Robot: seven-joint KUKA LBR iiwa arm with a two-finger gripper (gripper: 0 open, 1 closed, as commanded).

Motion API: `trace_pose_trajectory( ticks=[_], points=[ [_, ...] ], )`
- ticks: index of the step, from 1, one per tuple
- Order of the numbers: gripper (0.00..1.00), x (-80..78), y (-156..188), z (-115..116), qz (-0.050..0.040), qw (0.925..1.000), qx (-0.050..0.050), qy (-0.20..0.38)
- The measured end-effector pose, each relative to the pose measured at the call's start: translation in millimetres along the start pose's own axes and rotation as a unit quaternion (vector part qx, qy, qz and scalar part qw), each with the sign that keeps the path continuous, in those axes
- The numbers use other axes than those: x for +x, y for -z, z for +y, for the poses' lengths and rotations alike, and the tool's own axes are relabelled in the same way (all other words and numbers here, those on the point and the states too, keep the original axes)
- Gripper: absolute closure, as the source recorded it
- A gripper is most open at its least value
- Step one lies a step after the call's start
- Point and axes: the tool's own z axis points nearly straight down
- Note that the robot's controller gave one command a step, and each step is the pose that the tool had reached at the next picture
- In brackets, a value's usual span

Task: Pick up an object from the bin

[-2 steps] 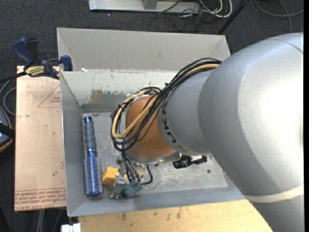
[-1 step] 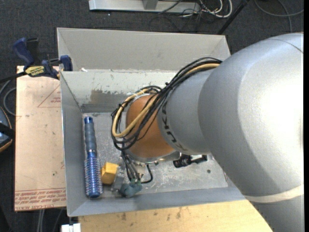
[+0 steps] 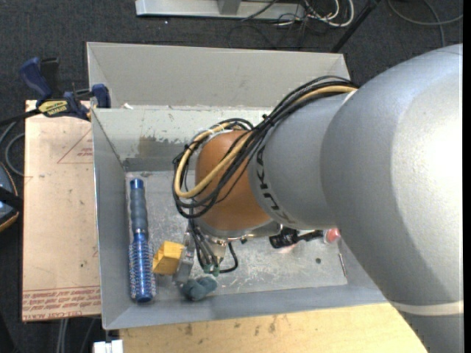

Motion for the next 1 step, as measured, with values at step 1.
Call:
trace_pose_trajectory(
  ticks=[1],
  points=[
    [1.00,-0.9,34.3,1.1,-0.0005,1.0000,0.000,0.001]
  ],
)
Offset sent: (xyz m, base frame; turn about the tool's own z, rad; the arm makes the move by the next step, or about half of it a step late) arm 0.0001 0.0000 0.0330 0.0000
